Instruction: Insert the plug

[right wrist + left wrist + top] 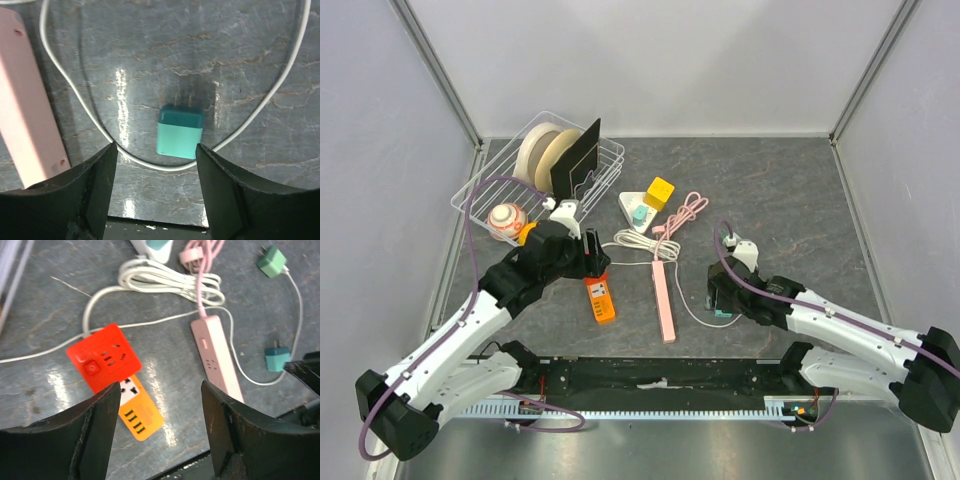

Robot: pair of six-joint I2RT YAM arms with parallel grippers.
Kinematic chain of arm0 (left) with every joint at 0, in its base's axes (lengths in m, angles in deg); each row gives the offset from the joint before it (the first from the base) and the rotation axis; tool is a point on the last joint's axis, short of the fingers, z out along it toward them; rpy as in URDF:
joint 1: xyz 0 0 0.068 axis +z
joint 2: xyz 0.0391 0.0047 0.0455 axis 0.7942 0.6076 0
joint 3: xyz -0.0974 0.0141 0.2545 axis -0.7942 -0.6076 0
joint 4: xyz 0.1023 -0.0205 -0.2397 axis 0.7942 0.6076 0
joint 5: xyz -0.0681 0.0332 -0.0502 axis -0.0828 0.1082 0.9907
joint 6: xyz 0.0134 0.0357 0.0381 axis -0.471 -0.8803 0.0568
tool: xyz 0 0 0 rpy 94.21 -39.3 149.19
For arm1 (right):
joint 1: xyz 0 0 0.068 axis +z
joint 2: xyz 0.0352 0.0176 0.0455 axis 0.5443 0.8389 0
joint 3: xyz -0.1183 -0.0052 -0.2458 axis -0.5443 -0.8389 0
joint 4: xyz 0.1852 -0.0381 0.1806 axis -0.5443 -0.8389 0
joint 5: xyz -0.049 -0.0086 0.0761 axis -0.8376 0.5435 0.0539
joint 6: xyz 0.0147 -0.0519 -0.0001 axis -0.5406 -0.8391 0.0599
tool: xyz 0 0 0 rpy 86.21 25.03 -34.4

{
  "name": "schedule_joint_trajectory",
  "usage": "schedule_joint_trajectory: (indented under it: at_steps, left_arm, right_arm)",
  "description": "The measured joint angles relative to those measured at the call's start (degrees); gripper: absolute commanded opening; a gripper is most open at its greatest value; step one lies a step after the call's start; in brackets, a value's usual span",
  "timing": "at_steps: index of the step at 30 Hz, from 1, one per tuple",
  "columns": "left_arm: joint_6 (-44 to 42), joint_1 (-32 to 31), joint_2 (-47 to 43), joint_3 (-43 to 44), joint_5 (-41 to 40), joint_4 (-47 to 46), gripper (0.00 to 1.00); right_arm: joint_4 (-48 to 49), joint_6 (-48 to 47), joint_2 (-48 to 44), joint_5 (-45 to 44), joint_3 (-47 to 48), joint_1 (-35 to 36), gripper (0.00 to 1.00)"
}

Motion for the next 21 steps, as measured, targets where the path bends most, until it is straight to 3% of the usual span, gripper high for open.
schedule_joint_trajectory:
  at_steps: [13,16,21]
  left_arm:
    - [5.73,-0.02,1.66,-2.1,10.16,-4.28,0.72]
    - [6.47,-0.02,2.34,-2.1,11.17,-5.07,0.72]
    - [7.93,-0.28,3.19,-2.1,12.61,-5.92,0.72]
  right_arm:
    - [4.07,1.22,1.92,3.28,-7.15,-3.93,0.68]
    - [5.51,0.83,3.19,4.2,-7.67,-4.59,0.57]
    - [7.39,-0.48,4.61,4.98,-7.65,-4.81,0.25]
